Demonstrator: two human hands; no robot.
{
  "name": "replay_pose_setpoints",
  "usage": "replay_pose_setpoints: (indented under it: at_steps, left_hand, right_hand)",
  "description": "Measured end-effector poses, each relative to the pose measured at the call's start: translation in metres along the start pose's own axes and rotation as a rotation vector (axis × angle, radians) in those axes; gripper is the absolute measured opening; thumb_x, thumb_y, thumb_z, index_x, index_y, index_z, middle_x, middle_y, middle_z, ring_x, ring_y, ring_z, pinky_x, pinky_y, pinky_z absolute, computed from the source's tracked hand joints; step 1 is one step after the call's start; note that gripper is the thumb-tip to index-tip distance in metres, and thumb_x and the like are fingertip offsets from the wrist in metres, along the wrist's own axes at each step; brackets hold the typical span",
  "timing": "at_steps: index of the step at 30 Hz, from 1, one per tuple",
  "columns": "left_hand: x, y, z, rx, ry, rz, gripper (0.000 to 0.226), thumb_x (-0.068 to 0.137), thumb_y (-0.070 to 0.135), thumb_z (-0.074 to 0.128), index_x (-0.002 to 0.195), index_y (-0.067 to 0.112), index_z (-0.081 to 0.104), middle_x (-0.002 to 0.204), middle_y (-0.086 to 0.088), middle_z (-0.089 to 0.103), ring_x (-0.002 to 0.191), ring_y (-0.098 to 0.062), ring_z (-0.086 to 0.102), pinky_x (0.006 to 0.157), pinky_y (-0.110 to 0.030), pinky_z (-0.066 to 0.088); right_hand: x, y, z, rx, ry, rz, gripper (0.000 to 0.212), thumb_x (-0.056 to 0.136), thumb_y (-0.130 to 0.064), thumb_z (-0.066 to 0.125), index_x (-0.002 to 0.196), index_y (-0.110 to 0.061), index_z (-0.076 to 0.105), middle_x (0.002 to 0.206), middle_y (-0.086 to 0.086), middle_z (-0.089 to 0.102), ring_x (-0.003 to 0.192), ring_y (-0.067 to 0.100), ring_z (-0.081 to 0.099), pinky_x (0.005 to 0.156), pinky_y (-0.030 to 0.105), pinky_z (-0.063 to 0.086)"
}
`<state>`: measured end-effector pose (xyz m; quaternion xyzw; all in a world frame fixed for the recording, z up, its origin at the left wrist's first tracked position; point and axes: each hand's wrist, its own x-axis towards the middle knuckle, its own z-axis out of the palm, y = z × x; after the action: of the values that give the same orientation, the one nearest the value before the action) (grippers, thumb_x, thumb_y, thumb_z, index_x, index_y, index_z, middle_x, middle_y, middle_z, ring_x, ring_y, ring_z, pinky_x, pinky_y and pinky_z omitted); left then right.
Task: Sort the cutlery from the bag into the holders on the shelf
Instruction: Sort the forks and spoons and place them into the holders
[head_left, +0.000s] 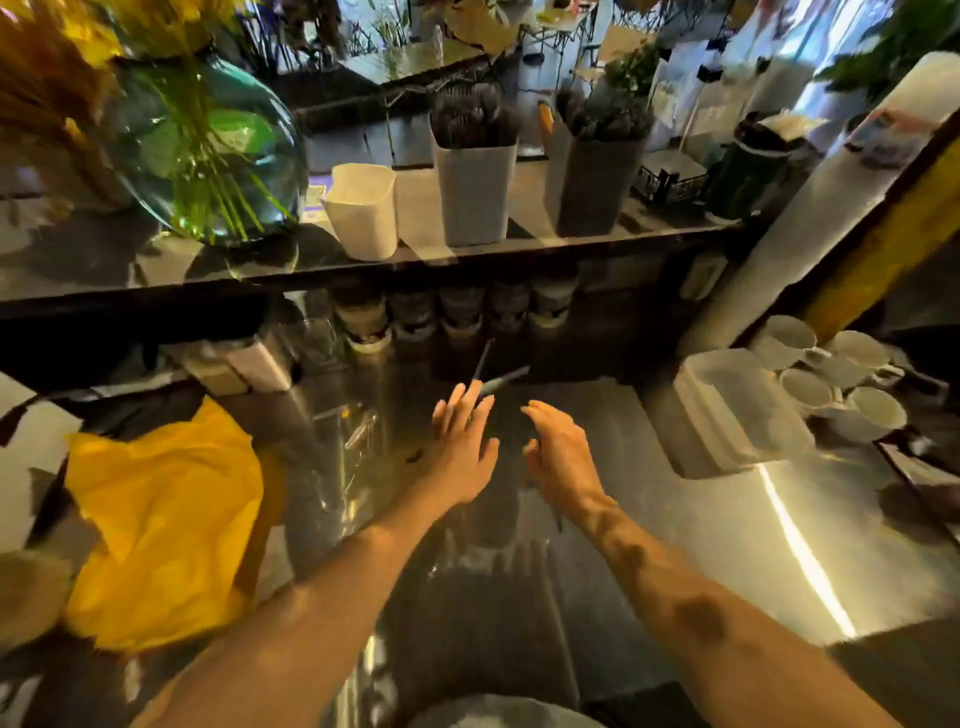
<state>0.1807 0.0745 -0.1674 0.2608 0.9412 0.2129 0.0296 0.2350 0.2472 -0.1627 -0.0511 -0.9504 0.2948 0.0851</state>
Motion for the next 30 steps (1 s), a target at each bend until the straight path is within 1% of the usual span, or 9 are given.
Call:
replay_pose_setpoints:
  at_steps: [3,7,9,12,16,19,23,27,30]
  left_hand:
    - [-0.035,0.001,0.033,-0.104,-0.078,-0.167,0.062,0.104,0.035,0.042,0.16,0.018,0.02,0.17,0.001,0.0,0.156,-0.017,-0.01,0.126,-0.04,-0.006]
    - [-0.069,-0.008,0.058,-0.174,-0.169,-0.3,0.063,0.104,0.032,0.045,0.16,0.017,0.02,0.17,0.0,0.002,0.156,-0.02,-0.007,0.126,-0.043,0.001]
    - [-0.082,-0.017,0.067,-0.177,-0.193,-0.323,0.062,0.104,0.03,0.045,0.159,0.015,0.022,0.169,-0.001,0.005,0.156,-0.022,-0.005,0.126,-0.043,0.005]
    - [-0.091,-0.025,0.081,-0.186,-0.209,-0.353,0.061,0.103,0.028,0.048,0.158,0.014,0.026,0.168,-0.003,0.01,0.156,-0.022,-0.001,0.127,-0.042,0.003]
    - [-0.095,-0.027,0.098,-0.187,-0.237,-0.408,0.06,0.103,0.028,0.047,0.158,0.016,0.025,0.169,-0.003,0.009,0.156,-0.022,-0.002,0.127,-0.042,0.002]
    - [-0.097,-0.024,0.107,-0.192,-0.247,-0.418,0.058,0.104,0.028,0.046,0.158,0.016,0.026,0.169,-0.002,0.009,0.156,-0.022,-0.002,0.127,-0.037,-0.001]
    - [-0.092,-0.024,0.114,-0.211,-0.252,-0.451,0.058,0.105,0.028,0.045,0.158,0.016,0.026,0.169,-0.002,0.01,0.156,-0.021,0.0,0.125,-0.032,-0.002]
    - [-0.078,-0.026,0.117,-0.207,-0.236,-0.463,0.057,0.103,0.024,0.048,0.157,0.013,0.032,0.168,-0.004,0.018,0.155,-0.023,0.009,0.126,-0.035,0.005]
    - [-0.069,-0.031,0.118,-0.198,-0.245,-0.463,0.057,0.101,0.022,0.049,0.156,0.012,0.035,0.167,-0.003,0.021,0.154,-0.023,0.014,0.127,-0.036,0.009]
  right_hand:
    - [-0.027,0.026,0.02,-0.017,-0.145,0.131,0.055,0.086,-0.002,0.055,0.141,-0.009,0.057,0.145,0.011,0.056,0.135,0.029,0.051,0.116,0.04,0.037]
    - [-0.048,0.053,0.041,0.054,-0.219,0.27,0.056,0.081,-0.014,0.047,0.134,-0.003,0.06,0.137,0.017,0.06,0.124,0.038,0.056,0.108,0.045,0.043]
    - [-0.057,0.057,0.051,0.092,-0.269,0.326,0.054,0.084,-0.015,0.047,0.135,-0.002,0.059,0.139,0.017,0.058,0.126,0.037,0.053,0.109,0.044,0.04]
    - [-0.063,0.069,0.063,0.131,-0.334,0.375,0.044,0.092,-0.007,0.055,0.136,-0.002,0.058,0.139,0.015,0.057,0.128,0.034,0.05,0.111,0.044,0.038]
    - [-0.058,0.091,0.081,0.114,-0.368,0.41,0.046,0.093,-0.027,0.056,0.131,-0.003,0.06,0.123,0.02,0.063,0.116,0.039,0.056,0.103,0.049,0.044]
    - [-0.042,0.099,0.092,0.054,-0.314,0.494,0.039,0.095,-0.021,0.064,0.129,-0.003,0.061,0.125,0.022,0.059,0.119,0.043,0.052,0.105,0.049,0.043]
    - [-0.025,0.104,0.104,-0.019,-0.223,0.512,0.033,0.092,-0.018,0.067,0.117,0.004,0.061,0.116,0.027,0.059,0.112,0.047,0.052,0.097,0.05,0.041]
    - [-0.014,0.119,0.114,-0.07,-0.297,0.519,0.032,0.092,-0.023,0.059,0.107,0.004,0.067,0.106,0.026,0.064,0.107,0.045,0.056,0.096,0.05,0.045]
    - [-0.007,0.12,0.113,-0.118,-0.386,0.52,0.041,0.089,-0.033,0.053,0.112,-0.004,0.069,0.11,0.02,0.066,0.107,0.04,0.057,0.095,0.044,0.046]
